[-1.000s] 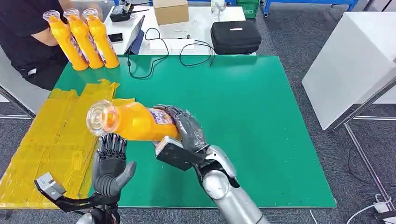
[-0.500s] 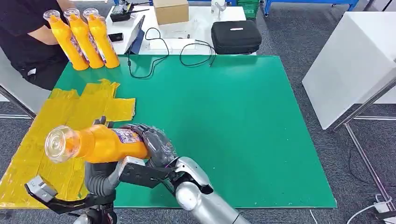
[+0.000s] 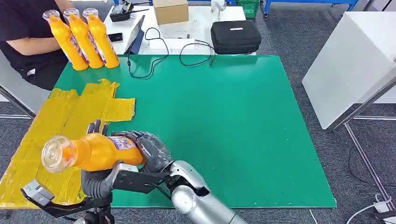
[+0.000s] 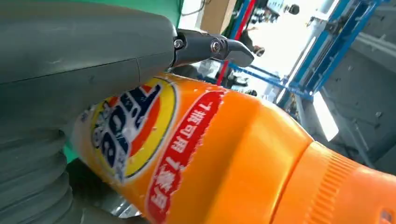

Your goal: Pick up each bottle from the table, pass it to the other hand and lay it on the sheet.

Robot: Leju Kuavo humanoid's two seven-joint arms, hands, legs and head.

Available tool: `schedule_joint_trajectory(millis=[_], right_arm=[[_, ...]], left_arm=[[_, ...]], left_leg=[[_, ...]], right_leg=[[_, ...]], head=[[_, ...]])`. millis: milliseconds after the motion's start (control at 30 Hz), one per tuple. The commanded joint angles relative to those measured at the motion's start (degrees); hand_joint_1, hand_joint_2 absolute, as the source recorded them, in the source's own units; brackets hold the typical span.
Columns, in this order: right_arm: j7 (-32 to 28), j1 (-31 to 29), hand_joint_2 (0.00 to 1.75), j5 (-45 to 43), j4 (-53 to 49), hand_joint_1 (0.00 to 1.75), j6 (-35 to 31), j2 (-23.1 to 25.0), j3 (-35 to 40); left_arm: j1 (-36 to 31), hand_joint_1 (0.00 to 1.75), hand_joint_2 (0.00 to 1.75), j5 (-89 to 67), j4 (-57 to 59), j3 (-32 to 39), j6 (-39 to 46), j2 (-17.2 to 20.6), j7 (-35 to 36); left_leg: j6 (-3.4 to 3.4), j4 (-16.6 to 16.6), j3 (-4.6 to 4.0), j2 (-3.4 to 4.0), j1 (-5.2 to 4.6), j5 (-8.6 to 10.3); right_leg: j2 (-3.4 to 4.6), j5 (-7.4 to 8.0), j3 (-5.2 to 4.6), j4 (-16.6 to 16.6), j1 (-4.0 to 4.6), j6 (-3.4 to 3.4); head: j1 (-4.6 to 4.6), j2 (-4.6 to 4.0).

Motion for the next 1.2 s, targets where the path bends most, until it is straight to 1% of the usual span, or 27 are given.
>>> schedule_joint_trajectory(millis=[33,100,333,367,400,900,1000,1133,1167,1200], right_arm=[[-0.7,2.88,1.75,1.4,3.89,1.75,0.78,0.31,12.24],[-0.69,3.27,1.75,1.95,4.0,1.75,1.02,0.31,11.66],[-0.61,3.1,1.75,2.09,3.14,1.75,1.21,0.31,11.68],[-0.43,3.21,1.75,2.16,3.37,1.75,1.27,0.31,11.51],[-0.53,3.21,1.75,2.22,3.75,1.75,1.32,0.31,11.24],[-0.55,3.46,1.75,3.03,3.89,1.75,1.65,0.31,9.57],[-0.52,3.37,1.75,3.0,3.5,1.75,1.67,0.31,9.44],[-0.35,3.94,1.75,2.95,3.85,1.75,0.8,0.3,7.48],[-0.54,4.02,1.75,3.12,4.0,1.75,0.7,0.29,7.17],[-0.95,4.38,1.75,3.36,3.82,0.75,0.54,0.31,6.46]], left_arm=[[-0.16,0.0,1.75,-0.13,-1.28,1.73,1.71,-0.07,-1.02],[-0.04,0.0,1.75,-0.33,-1.29,1.86,2.37,-0.07,-1.28],[-0.34,0.02,1.75,-0.47,-1.7,1.68,2.57,-0.07,-1.29],[-0.24,0.49,1.75,-0.52,-1.61,1.73,2.82,-0.07,-1.2],[-0.2,1.75,1.75,-0.59,-1.54,1.69,2.78,-0.07,-1.32],[-0.28,1.75,1.75,-1.78,-1.73,1.32,3.97,-0.07,-2.07],[-0.57,1.75,1.75,-1.75,-1.63,1.18,4.06,-0.07,-2.01],[-0.76,1.75,1.75,-2.42,-1.51,1.11,4.87,-0.07,-2.03],[-0.72,1.75,1.75,-2.42,-1.48,1.21,4.74,-0.07,-2.04],[-0.67,1.75,1.75,-2.82,-1.59,1.29,5.22,-0.07,-2.26]], left_leg=[[-0.05,-0.1,0.22,0.04,0.06,-0.07],[-0.04,-0.09,0.1,-0.11,0.06,-0.03],[-0.04,-0.08,0.03,-0.11,0.03,-0.01],[-0.06,-0.09,0.12,-0.13,0.06,-0.04],[-0.05,-0.1,0.09,-0.11,0.05,-0.03],[-0.03,-0.08,0.03,-0.13,0.03,0.0],[-0.06,-0.11,0.18,-0.17,0.07,-0.05],[-0.03,-0.07,0.02,-0.15,0.04,0.0],[-0.05,-0.1,0.13,-0.2,0.06,-0.02],[-0.05,-0.1,0.12,-0.21,0.07,-0.01]], right_leg=[[-0.02,-0.06,0.2,-0.09,0.07,-0.09],[-0.17,-0.07,0.11,-0.1,0.09,-0.1],[-0.16,-0.07,0.04,-0.08,0.05,-0.08],[-0.2,-0.1,0.13,-0.1,0.09,-0.11],[-0.18,-0.08,0.09,-0.1,0.08,-0.1],[-0.18,-0.06,0.03,-0.08,0.06,-0.08],[-0.26,-0.13,0.2,-0.11,0.11,-0.12],[-0.2,-0.06,0.03,-0.08,0.07,-0.07],[-0.27,-0.1,0.15,-0.11,0.1,-0.1],[-0.29,-0.1,0.15,-0.12,0.11,-0.1]], head=[[0.0,0.0],[0.02,0.0],[0.0,0.0],[0.02,0.0],[0.02,0.0],[0.02,0.0],[0.02,0.0],[0.02,0.0],[0.02,0.0],[0.02,0.0]])
